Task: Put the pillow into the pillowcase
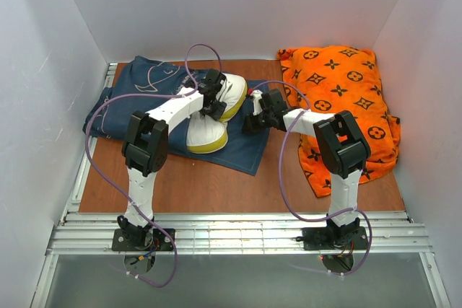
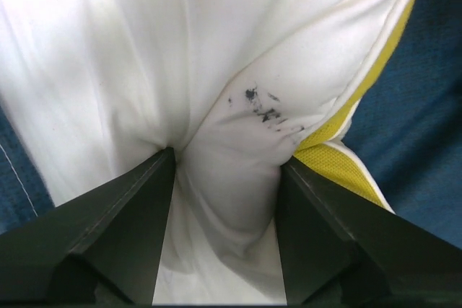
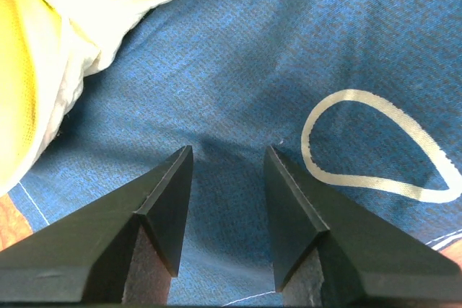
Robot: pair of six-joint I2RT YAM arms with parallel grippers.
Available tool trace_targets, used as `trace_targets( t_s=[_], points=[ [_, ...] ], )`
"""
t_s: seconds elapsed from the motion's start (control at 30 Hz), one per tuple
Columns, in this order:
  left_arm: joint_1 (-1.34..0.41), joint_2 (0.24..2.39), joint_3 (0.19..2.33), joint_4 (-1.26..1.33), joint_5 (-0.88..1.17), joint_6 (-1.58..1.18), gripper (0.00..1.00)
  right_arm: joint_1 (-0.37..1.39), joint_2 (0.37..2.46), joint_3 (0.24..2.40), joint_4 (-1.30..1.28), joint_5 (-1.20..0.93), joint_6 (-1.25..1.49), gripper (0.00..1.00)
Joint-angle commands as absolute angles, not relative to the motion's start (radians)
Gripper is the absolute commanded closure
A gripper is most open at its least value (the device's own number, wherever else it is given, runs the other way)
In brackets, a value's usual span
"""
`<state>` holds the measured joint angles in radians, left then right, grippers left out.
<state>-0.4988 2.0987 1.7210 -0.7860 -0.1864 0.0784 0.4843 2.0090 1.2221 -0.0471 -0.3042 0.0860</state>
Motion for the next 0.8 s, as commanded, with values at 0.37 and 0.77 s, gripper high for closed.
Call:
trace_targets(
  t_s=[0.37, 0.77],
  points=[
    [-0.403, 2.048, 1.655, -0.868, 0.113, 0.123, 0.99, 0.472, 1.945, 1.316, -0.276, -0.592, 0.21, 0.71],
    [-0.402, 2.083, 1.703, -0.867, 0.192, 0.078, 1.0, 0.518, 2.022, 1.236, 0.054, -0.651, 0.406, 0.83]
  ],
)
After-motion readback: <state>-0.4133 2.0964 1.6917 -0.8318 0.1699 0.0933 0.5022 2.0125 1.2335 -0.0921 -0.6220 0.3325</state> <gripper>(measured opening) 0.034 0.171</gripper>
